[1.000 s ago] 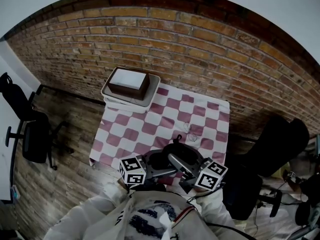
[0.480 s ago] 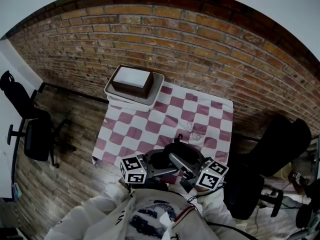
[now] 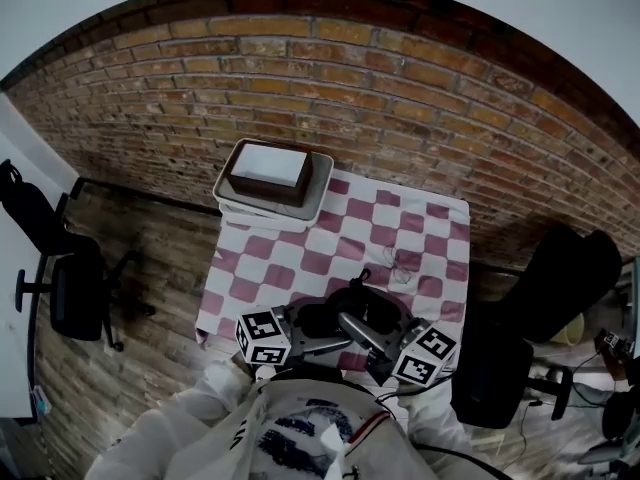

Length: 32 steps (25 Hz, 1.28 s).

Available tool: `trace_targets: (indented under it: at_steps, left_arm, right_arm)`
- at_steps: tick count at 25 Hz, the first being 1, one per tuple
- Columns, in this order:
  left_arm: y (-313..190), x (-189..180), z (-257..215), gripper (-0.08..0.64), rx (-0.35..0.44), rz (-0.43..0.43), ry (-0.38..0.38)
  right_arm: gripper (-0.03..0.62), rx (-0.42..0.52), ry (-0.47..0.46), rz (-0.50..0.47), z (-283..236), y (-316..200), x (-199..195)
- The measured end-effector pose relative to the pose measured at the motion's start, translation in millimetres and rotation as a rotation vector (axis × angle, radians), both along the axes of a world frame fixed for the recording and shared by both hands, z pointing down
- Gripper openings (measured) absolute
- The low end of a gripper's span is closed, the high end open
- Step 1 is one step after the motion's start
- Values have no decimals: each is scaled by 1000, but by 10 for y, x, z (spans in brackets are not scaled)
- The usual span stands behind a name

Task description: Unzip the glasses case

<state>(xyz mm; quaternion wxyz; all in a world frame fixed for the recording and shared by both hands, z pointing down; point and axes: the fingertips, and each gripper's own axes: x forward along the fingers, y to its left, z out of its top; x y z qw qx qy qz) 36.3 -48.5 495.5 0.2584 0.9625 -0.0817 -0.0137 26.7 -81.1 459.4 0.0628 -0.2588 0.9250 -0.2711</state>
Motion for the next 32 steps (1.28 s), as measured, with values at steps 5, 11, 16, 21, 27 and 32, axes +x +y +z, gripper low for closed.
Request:
trace_targets:
  at_steps: [5, 11, 16, 21, 27, 32]
  left_arm:
    - [-75, -179, 15, 290, 179, 89, -174]
    - [-225, -390, -77, 290, 244, 153, -241]
    - [-248, -419, -22, 291, 259, 188, -319]
    - [-259, -445, -28, 290, 273, 194, -371]
    - [-235, -431, -100, 291, 278, 193, -379]
    - [-223, -378, -98, 291, 281, 201, -391]
  right_arm:
    - [270, 135, 96, 25, -68, 22, -64]
    - [270, 173, 96, 126, -34, 17, -41]
    - [270, 253, 172, 198, 26, 65, -42]
    - [229, 323, 300, 293, 81, 123, 27]
    - [129, 382, 438, 379, 138, 103, 27]
    - [74, 401, 432, 429, 75, 93, -30]
